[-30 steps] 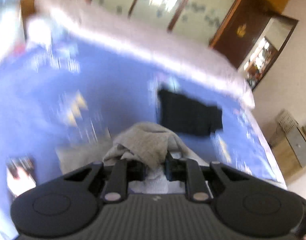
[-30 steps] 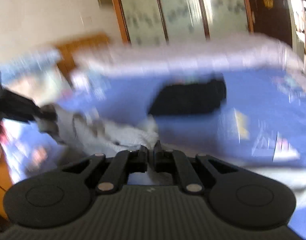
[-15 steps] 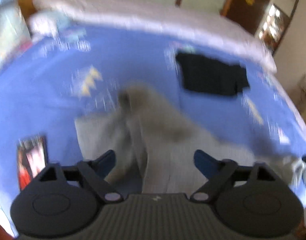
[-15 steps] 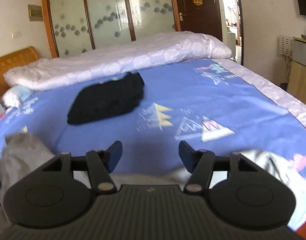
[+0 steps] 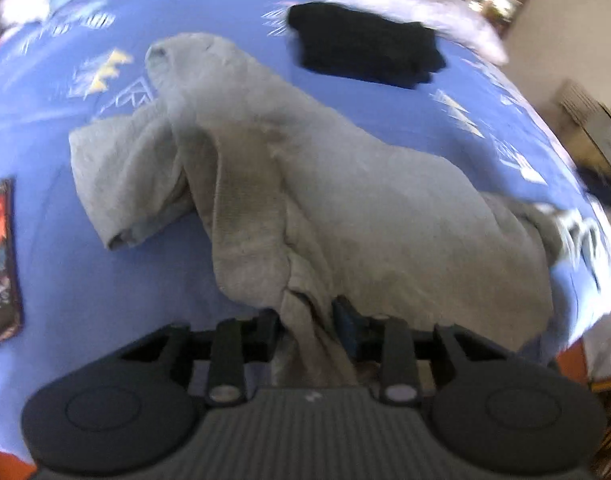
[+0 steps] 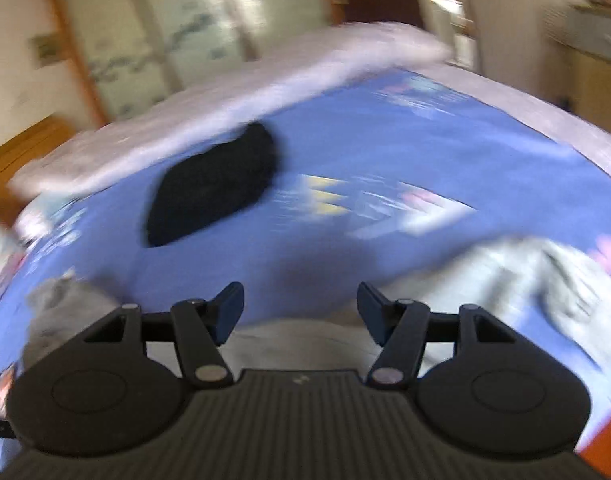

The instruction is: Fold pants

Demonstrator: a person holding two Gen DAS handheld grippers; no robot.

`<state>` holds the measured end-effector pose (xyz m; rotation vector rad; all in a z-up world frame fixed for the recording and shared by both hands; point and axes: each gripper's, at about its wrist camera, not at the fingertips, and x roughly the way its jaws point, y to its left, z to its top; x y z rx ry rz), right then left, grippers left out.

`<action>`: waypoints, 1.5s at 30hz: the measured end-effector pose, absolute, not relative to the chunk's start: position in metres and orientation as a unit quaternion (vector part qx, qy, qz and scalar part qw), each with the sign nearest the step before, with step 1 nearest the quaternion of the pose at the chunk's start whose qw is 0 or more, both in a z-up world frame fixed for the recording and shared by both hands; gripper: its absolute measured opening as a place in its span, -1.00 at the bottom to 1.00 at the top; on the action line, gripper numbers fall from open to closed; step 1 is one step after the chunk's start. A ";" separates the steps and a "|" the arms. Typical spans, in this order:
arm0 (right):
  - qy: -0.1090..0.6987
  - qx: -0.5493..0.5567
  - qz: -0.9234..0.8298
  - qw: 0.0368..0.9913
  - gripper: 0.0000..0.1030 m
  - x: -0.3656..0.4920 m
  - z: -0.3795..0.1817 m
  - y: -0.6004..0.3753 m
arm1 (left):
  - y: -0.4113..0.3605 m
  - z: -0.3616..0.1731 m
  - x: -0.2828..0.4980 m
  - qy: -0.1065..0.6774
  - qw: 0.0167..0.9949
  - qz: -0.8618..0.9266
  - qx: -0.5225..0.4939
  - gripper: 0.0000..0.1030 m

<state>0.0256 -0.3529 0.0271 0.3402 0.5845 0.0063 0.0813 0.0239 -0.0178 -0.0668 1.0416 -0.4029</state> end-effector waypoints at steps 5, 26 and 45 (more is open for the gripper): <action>0.298 0.111 0.124 0.940 0.30 0.081 0.031 -0.266 | 0.066 -0.001 0.079 0.464 0.871 -0.157 -0.041 0.74; 0.389 0.054 0.431 0.812 -0.15 0.089 -0.005 -0.127 | 0.120 -0.007 0.138 0.402 0.860 -0.221 -0.224 -0.54; 0.508 0.146 0.262 0.808 -0.57 0.227 -0.021 -0.051 | 0.156 -0.003 0.026 0.410 0.855 -0.209 -0.238 -0.53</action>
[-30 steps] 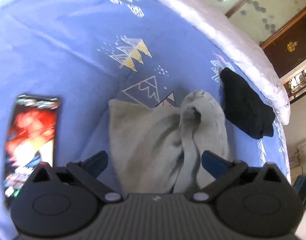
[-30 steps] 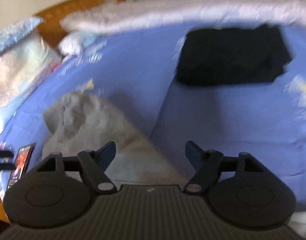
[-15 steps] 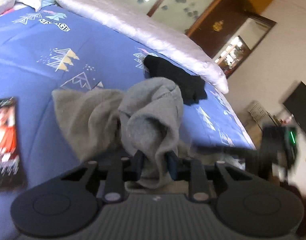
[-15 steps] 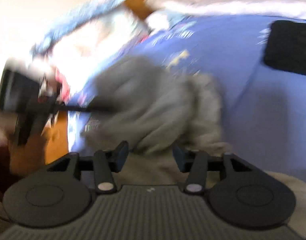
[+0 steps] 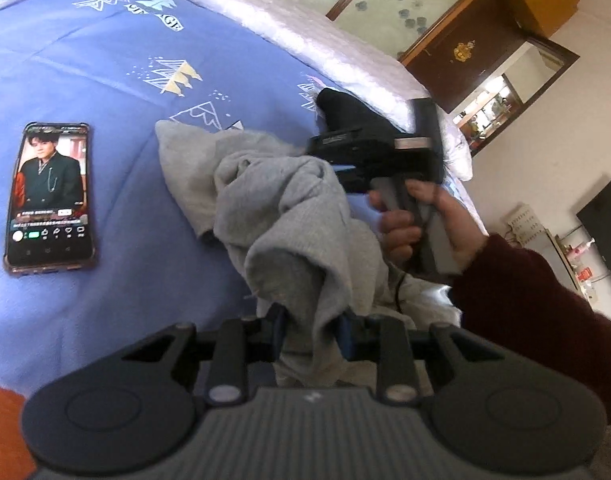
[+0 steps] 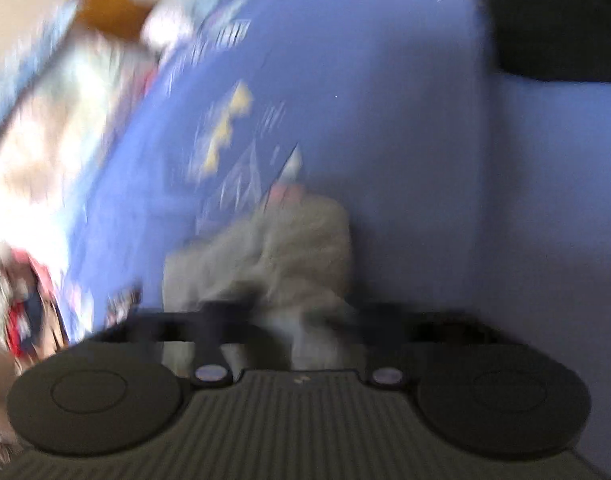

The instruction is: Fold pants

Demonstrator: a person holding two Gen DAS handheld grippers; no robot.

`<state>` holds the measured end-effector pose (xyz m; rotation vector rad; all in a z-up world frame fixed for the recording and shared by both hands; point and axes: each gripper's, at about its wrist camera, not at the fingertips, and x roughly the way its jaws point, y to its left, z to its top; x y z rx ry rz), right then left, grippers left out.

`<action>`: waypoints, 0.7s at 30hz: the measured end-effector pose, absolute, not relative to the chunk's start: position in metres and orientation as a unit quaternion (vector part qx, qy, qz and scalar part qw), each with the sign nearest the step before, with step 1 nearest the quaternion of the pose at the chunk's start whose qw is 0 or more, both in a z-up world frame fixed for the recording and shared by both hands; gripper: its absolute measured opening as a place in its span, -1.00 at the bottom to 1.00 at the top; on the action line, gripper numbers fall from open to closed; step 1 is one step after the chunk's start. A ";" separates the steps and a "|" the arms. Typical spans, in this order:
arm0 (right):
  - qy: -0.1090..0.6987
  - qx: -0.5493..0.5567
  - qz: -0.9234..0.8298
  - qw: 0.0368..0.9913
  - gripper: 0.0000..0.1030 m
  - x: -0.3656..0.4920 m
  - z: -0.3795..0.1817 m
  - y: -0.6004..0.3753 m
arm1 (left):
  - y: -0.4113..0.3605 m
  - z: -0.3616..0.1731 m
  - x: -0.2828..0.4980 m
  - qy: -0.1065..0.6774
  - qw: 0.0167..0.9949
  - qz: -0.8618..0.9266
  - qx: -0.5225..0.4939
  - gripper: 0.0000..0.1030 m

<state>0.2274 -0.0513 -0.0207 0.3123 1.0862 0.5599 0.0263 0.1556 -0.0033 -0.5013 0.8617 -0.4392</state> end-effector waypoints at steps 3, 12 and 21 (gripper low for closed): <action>0.425 0.198 0.276 0.839 -0.62 0.216 0.023 -0.096 | 0.156 -0.004 0.033 0.415 0.853 -0.203 -0.245 -0.53; 0.189 0.362 0.033 0.912 0.57 0.079 0.062 -0.356 | 0.075 -0.003 0.109 0.420 0.853 -0.226 -0.213 -0.52; 0.269 0.231 -0.171 0.919 0.63 0.003 0.017 -0.382 | 0.042 -0.014 0.135 0.466 0.849 -0.192 -0.157 -0.15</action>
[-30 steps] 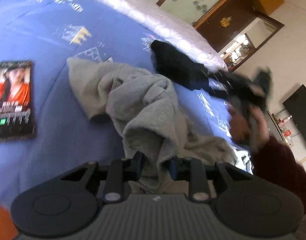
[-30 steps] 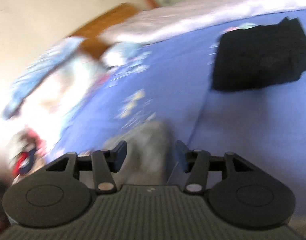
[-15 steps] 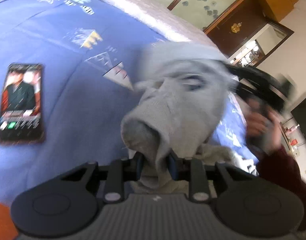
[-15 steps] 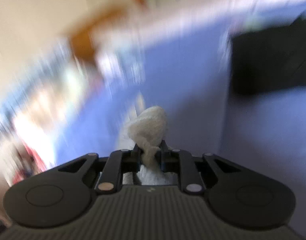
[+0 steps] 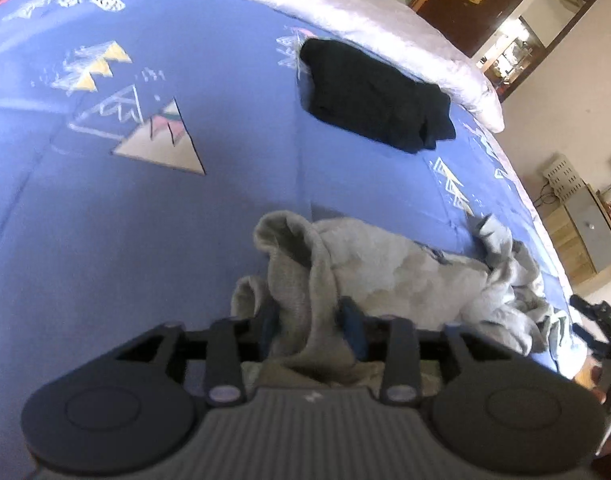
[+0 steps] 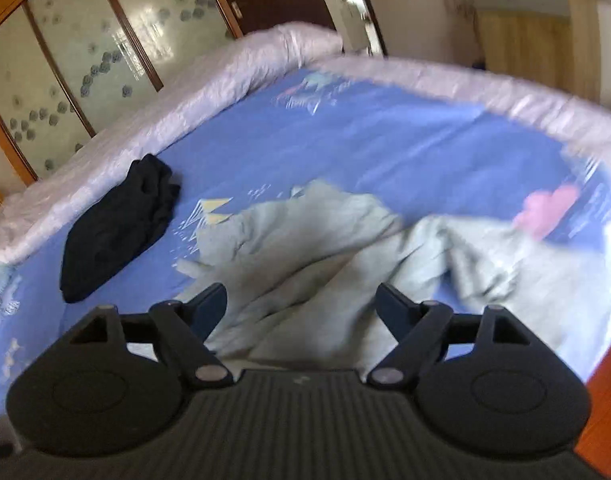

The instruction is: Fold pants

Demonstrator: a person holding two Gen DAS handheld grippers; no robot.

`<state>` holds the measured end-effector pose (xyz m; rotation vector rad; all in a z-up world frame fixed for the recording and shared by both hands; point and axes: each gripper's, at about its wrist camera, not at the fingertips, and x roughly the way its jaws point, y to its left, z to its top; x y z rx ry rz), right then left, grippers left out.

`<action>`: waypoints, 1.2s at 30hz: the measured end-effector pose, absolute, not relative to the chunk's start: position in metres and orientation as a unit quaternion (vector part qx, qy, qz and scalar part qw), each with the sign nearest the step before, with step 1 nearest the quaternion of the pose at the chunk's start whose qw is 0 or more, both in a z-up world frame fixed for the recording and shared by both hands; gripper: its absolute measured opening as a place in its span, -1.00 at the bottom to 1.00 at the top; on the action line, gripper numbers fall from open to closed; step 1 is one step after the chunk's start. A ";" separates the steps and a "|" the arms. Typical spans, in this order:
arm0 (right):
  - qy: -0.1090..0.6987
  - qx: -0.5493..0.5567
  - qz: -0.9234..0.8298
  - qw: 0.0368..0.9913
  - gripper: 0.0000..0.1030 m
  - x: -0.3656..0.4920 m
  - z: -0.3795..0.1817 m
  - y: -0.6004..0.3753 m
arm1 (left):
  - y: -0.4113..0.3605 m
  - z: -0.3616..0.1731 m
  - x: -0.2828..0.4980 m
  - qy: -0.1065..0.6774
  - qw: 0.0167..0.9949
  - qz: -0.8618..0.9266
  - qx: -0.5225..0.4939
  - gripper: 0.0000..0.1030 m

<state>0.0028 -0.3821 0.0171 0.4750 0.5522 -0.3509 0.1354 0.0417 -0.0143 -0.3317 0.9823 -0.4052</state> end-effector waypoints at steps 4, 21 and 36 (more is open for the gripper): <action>0.249 0.181 -0.126 0.943 0.65 0.023 0.031 -0.379 | 0.050 -0.007 0.149 0.469 0.847 -0.178 -0.174 0.18; 0.421 0.029 -0.090 0.902 -0.79 0.163 -0.032 -0.387 | 0.031 -0.011 0.192 0.470 0.859 -0.153 -0.132 -0.72; 0.077 0.416 -0.247 0.872 -0.72 -0.071 0.042 -0.602 | 0.131 0.013 0.157 0.414 0.879 -0.062 -0.228 -0.81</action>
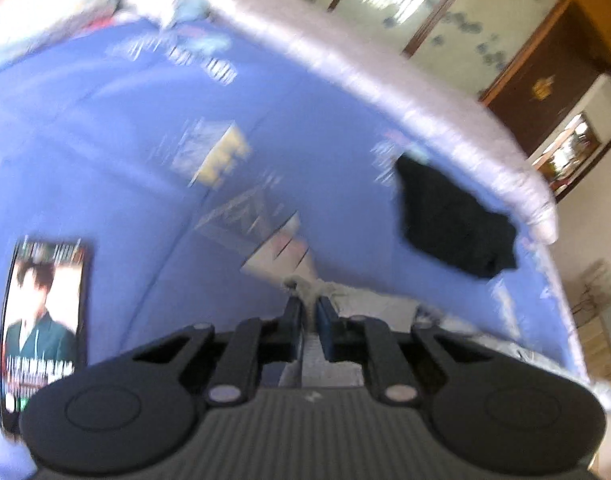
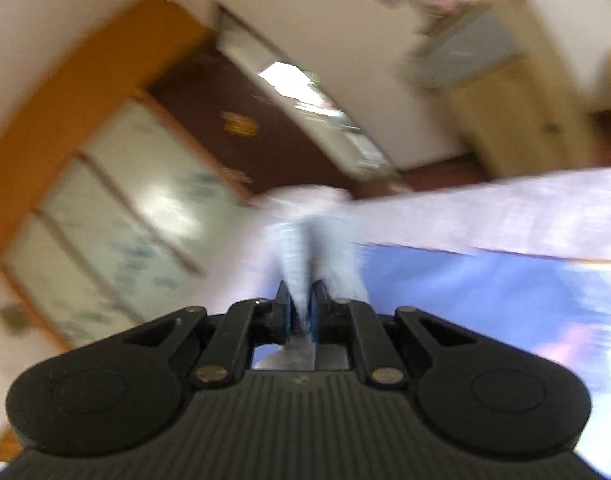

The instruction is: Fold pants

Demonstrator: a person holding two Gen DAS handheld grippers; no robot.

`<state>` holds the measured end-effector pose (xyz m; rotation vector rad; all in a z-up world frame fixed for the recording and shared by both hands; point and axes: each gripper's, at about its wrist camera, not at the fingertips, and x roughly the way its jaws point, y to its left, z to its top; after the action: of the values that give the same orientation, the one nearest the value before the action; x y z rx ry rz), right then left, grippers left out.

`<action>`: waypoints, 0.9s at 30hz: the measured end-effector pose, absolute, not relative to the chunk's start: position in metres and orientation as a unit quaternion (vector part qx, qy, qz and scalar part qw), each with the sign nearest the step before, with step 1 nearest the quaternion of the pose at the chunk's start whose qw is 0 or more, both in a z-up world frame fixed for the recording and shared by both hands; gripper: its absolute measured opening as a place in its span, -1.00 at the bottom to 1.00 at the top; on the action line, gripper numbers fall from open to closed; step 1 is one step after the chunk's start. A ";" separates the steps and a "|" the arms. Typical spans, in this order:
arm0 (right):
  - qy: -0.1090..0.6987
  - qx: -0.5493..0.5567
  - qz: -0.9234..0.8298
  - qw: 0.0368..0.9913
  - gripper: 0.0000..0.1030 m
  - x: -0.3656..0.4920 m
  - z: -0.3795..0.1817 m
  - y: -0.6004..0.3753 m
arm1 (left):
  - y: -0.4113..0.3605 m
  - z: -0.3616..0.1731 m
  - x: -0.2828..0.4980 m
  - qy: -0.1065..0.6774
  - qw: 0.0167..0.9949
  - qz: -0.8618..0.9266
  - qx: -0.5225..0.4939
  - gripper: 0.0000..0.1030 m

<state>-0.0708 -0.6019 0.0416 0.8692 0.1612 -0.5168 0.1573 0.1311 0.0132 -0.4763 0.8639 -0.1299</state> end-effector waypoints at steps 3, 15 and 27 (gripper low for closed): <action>0.178 0.408 -0.310 0.840 -0.59 -0.075 -0.009 -0.611 | 0.135 -0.004 0.157 0.439 0.864 -0.051 -0.241 -0.78; 0.125 0.497 -0.392 0.764 0.16 -0.127 -0.031 -0.602 | 0.115 -0.014 0.179 0.443 0.865 -0.061 -0.226 0.10; 0.180 0.597 -0.253 0.739 -0.40 -0.069 -0.054 -0.575 | 0.125 0.002 0.162 0.399 0.886 -0.057 -0.229 -0.90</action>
<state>-0.0692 -0.5750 -0.0539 1.3102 0.3954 -0.5558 0.1623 0.1245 0.0017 -0.4759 0.8294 -0.1182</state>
